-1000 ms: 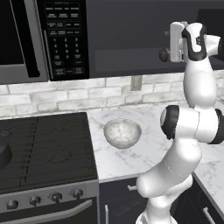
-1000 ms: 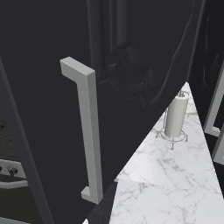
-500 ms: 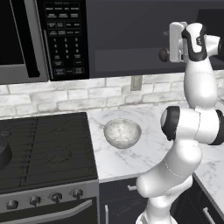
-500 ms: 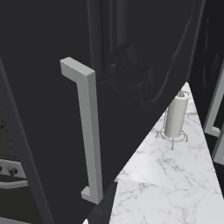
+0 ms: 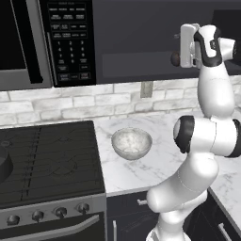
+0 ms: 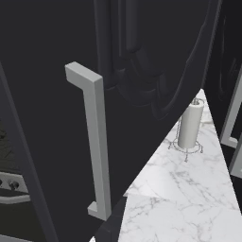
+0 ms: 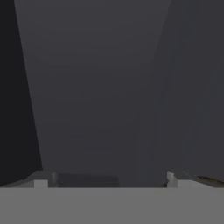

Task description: Open the cabinet and move the ladle to the pot. Then close the cabinet.

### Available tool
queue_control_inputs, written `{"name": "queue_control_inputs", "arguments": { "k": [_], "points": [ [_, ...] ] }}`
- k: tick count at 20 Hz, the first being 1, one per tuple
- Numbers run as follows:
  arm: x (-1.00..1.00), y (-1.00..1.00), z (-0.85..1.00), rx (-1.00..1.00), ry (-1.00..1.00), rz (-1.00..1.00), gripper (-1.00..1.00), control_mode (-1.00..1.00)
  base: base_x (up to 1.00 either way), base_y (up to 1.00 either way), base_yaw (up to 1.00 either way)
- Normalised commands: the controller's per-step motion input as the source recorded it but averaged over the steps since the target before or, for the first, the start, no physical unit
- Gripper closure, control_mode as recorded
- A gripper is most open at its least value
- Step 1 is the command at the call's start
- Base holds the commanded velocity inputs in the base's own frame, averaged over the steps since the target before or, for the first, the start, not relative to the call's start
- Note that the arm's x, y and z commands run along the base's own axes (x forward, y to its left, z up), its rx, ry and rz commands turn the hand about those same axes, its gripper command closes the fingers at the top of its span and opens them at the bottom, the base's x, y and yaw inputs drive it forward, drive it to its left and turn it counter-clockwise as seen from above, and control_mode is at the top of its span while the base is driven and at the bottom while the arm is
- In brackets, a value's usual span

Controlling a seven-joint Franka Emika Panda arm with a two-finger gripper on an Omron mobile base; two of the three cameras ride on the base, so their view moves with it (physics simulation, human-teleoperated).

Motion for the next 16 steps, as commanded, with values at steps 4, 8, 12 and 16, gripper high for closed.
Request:
{"name": "queue_control_inputs", "arguments": {
  "k": [4, 8, 12, 16],
  "points": [
    [-0.13, 0.11, -0.13, 0.07, 0.03, 0.00, -1.00, -1.00, 0.00, 0.00, 0.00],
    [-0.41, 0.07, -0.01, 0.07, 0.01, 0.00, -1.00, -1.00, 0.00, 0.00, 0.00],
    [-0.42, 0.20, -0.02, 0.04, 0.00, -0.01, -1.00, -1.00, 0.00, 0.00, 0.00],
    [-0.22, 0.42, -0.04, 0.01, 0.00, -0.04, -1.00, -1.00, 0.00, 0.00, 0.00]
  ]
}}
